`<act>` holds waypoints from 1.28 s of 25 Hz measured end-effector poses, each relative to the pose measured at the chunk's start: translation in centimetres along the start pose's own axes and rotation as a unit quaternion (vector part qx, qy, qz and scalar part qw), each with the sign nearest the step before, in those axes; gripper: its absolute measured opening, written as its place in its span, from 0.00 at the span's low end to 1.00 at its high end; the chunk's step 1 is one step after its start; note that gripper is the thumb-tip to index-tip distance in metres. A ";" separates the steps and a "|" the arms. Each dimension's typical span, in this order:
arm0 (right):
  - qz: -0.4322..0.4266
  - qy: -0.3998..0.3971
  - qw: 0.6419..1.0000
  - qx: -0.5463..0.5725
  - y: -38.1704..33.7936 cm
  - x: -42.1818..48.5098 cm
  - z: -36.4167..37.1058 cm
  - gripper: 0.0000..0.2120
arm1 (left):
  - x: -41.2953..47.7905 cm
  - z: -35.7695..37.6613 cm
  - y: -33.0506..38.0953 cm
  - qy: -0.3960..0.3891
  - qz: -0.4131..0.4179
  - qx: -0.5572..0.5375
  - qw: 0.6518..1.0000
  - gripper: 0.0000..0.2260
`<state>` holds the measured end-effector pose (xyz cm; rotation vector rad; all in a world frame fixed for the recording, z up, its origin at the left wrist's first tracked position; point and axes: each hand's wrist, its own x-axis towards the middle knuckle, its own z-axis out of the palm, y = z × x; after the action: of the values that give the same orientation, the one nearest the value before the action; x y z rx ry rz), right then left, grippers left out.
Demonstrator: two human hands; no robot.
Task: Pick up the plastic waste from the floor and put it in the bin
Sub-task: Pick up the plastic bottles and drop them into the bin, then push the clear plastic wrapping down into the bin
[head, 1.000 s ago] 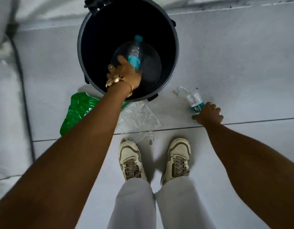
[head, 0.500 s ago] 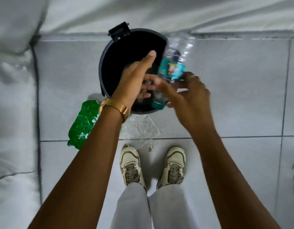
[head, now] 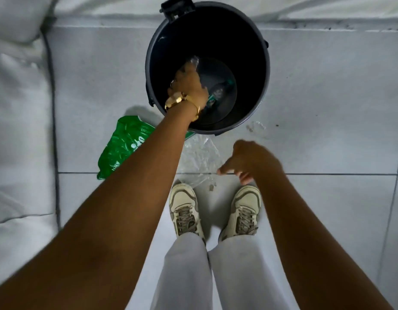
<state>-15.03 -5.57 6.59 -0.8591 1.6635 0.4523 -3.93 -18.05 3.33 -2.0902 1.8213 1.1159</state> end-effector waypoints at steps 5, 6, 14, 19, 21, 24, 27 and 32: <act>0.079 0.114 0.989 0.053 1.7 7.4 9.0 0.48 | -6.2 -0.7 -2.2 0.160 0.101 -0.054 0.980 0.19; 0.078 0.145 0.984 0.071 1.5 9.0 10.2 0.50 | -7.1 -0.9 -2.8 0.200 0.108 -0.070 0.971 0.20; -0.029 0.250 0.962 -0.102 1.3 13.8 14.3 0.18 | -9.4 -0.6 -9.0 0.282 0.060 -0.187 0.939 0.22; -0.211 0.139 0.958 0.133 0.4 3.0 9.1 0.08 | -12.8 -2.3 -7.9 0.027 0.170 -0.113 0.979 0.24; -0.334 0.119 0.917 0.185 -0.1 -3.5 5.1 0.03 | -14.3 -3.3 -7.1 -0.116 0.199 0.043 0.972 0.36; -0.430 0.166 0.835 0.300 -0.9 -9.7 -0.8 0.08 | -14.9 -5.1 -4.5 -0.016 0.246 0.037 0.968 0.39; -0.363 0.222 0.840 0.337 -3.1 -7.7 -5.1 0.05 | -12.2 -5.7 -1.0 0.198 0.245 -0.020 0.949 0.19; -0.118 0.370 0.916 0.103 -7.9 3.4 -7.1 0.14 | -3.9 -4.3 0.8 0.081 0.150 0.064 0.983 0.25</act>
<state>-14.16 -16.66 6.41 -1.1350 2.1996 -0.2612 -2.70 -17.55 9.08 -1.9302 2.2792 0.8784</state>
